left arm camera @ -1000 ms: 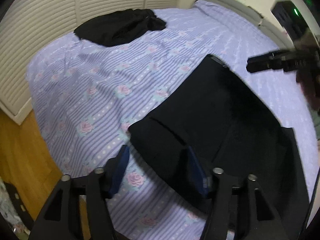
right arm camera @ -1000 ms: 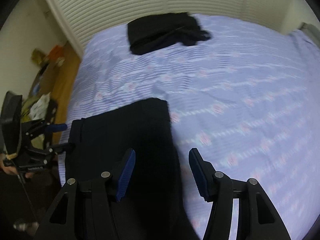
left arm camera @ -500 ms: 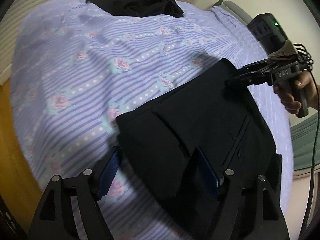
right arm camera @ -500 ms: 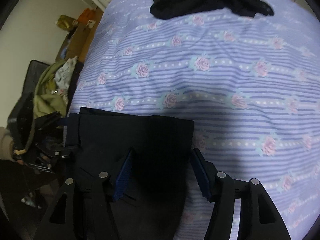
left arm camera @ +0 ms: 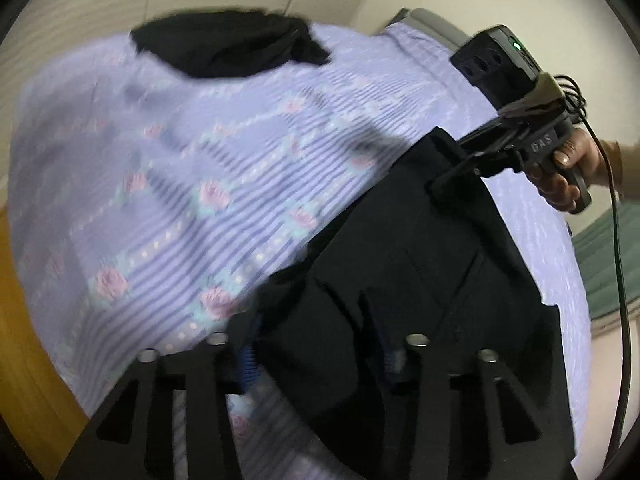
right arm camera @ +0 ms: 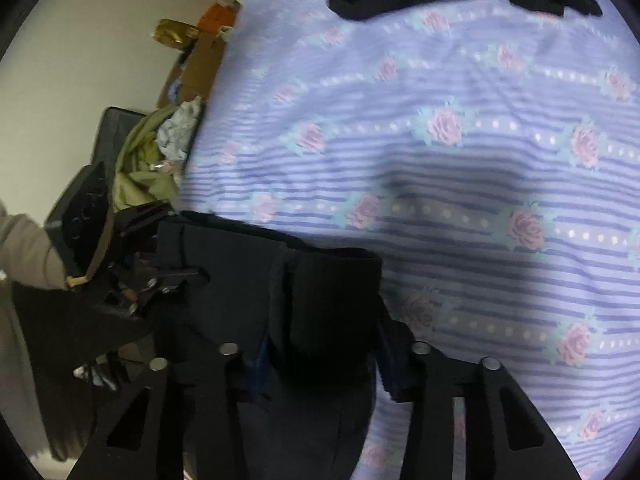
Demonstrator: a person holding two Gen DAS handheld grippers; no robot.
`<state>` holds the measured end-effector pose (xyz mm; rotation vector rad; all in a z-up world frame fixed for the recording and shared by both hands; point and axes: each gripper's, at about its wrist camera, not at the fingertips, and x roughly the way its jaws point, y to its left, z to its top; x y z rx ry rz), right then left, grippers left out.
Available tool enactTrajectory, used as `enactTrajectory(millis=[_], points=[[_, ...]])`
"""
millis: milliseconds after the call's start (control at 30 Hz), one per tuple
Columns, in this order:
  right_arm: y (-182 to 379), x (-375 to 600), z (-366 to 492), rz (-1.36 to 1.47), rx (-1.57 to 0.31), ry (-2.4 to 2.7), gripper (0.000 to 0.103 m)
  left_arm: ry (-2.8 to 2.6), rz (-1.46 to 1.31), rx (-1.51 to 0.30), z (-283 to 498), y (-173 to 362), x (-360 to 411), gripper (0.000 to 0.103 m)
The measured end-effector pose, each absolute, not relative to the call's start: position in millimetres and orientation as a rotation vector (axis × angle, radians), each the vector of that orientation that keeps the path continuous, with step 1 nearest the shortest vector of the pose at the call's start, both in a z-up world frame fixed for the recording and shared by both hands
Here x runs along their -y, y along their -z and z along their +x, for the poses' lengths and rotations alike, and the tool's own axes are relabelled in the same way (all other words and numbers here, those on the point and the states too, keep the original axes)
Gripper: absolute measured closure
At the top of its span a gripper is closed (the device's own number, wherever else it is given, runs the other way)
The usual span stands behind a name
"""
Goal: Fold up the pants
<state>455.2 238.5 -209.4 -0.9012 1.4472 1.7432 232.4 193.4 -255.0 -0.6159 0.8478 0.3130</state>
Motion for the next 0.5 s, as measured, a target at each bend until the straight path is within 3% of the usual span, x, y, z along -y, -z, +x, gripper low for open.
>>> enactTrajectory(millis=[67, 267, 500], points=[[193, -231, 451, -0.906, -1.412, -1.768, 0.072, -0.305, -0.563, -0.829, 233, 234, -181, 0.074], [131, -189, 441, -0.923, -1.281, -1.808, 0.08, -0.283, -0.419, -0.75, 226, 171, -134, 0.076], [61, -97, 434, -0.942, -1.14, -1.767, 0.082, -0.241, -0.178, -0.668, 221, 111, -55, 0.076]])
